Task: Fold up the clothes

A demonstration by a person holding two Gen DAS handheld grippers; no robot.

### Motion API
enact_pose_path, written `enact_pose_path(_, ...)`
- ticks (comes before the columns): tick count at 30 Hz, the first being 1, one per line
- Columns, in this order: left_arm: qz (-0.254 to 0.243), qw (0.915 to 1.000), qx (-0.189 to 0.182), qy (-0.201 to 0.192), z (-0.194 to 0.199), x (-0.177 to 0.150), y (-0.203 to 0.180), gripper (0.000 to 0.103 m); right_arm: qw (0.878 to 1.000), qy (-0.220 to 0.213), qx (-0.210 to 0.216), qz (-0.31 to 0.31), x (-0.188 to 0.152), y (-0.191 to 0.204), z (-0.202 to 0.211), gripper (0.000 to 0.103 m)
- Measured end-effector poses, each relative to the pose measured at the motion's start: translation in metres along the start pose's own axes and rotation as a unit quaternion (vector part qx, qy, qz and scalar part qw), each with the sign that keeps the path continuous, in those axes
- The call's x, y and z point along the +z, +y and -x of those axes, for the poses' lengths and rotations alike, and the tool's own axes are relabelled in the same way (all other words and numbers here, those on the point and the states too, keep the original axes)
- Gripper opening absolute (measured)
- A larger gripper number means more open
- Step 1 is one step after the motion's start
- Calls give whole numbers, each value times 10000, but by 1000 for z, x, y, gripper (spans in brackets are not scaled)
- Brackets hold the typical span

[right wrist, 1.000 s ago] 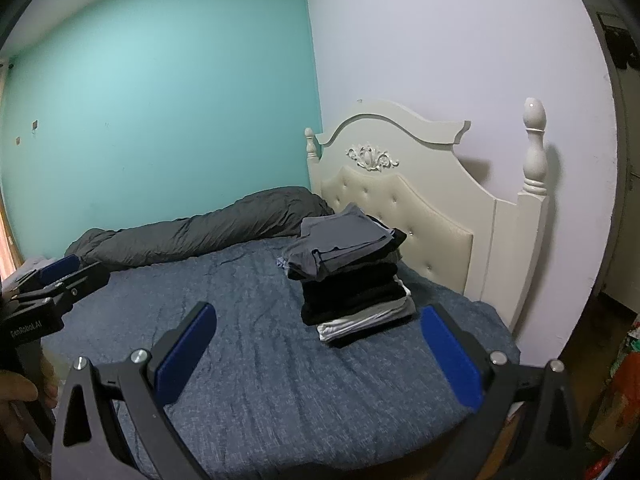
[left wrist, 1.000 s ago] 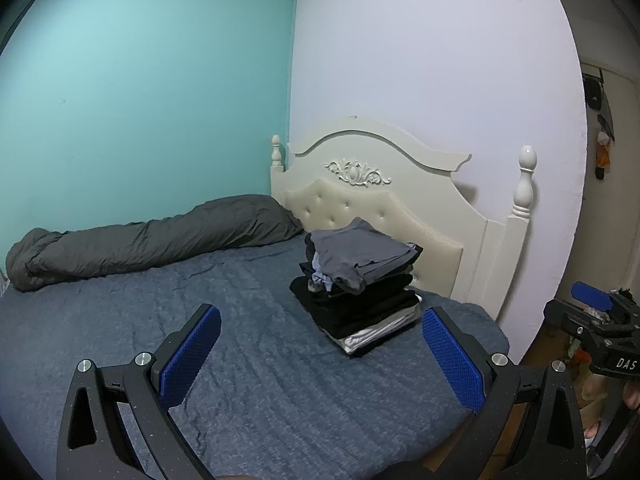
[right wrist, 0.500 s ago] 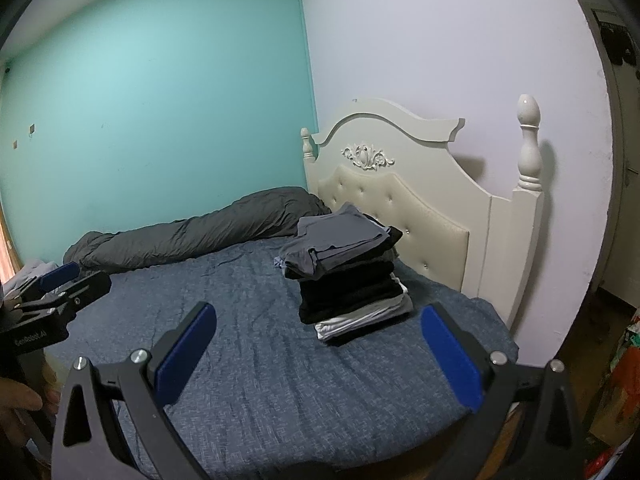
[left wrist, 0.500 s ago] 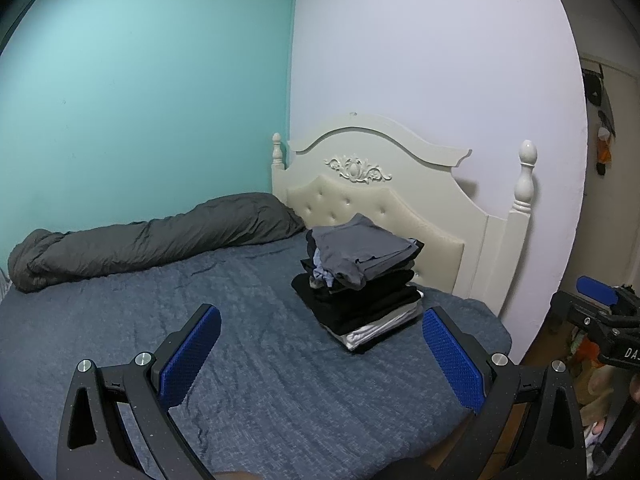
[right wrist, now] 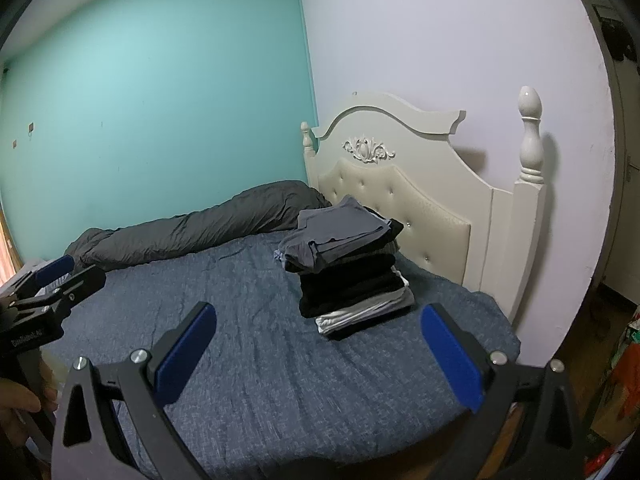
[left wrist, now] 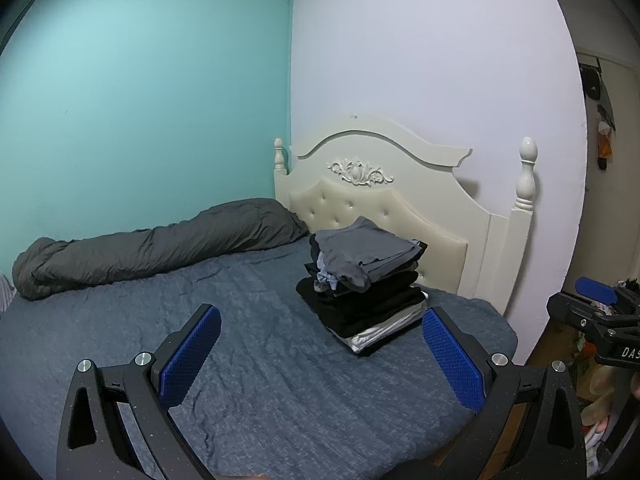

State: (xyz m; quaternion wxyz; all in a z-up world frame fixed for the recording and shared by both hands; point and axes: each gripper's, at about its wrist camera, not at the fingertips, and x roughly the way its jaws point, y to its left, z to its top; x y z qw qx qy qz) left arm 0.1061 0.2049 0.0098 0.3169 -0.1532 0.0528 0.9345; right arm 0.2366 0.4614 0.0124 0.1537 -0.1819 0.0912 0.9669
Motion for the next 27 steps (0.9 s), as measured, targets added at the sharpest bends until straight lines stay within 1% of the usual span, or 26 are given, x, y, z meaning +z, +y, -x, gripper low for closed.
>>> enact_pose_path(8, 27, 10000, -56, 11, 0, -1, 3, 103, 10000, -49, -16, -23, -1, -1, 2, 103)
enact_pose_path(27, 62, 9999, -114, -3, -3, -6, 7, 103, 10000, 63, -11, -70, -5, -2, -4, 103)
